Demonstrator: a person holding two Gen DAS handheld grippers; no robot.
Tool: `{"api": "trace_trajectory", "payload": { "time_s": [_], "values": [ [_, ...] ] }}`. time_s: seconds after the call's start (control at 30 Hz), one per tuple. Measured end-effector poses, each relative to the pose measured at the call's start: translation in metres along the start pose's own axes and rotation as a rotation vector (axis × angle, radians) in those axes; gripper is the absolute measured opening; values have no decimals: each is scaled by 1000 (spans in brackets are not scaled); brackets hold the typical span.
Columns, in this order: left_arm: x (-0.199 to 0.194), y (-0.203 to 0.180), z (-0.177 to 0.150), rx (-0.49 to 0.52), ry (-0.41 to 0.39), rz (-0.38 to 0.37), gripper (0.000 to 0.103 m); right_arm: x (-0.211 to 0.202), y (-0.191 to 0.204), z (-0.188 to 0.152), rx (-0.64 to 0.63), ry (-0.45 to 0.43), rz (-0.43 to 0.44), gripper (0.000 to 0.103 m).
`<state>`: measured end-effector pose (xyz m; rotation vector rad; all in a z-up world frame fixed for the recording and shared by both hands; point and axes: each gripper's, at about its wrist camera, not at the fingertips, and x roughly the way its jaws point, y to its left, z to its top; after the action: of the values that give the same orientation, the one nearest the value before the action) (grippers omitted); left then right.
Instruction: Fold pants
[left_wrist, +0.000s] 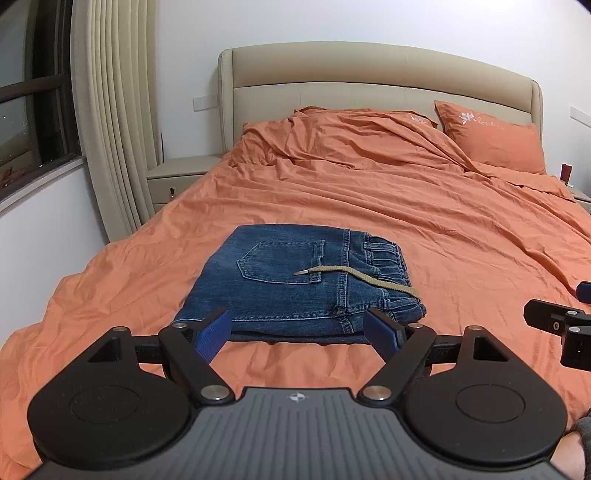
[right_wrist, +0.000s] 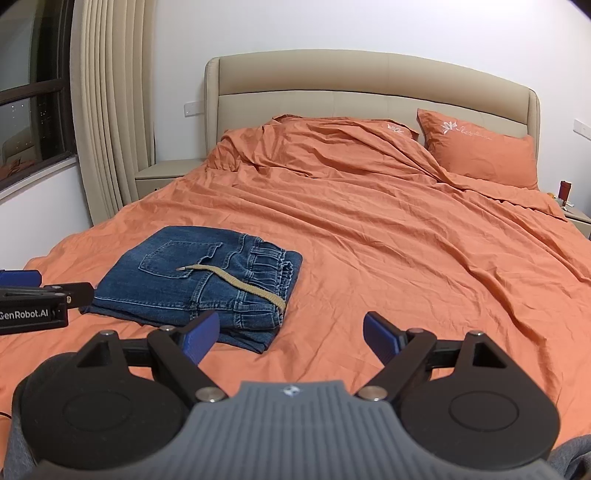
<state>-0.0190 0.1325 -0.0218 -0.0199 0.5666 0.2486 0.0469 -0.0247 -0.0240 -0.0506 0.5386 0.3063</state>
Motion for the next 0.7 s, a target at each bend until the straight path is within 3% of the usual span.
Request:
{"api": "trace_trajectory", "payload": {
  "time_s": [0.7],
  "values": [
    [-7,0,4,-4,-7,0,95,-9,1,-1,6,-24,-2,81]
  ]
}}
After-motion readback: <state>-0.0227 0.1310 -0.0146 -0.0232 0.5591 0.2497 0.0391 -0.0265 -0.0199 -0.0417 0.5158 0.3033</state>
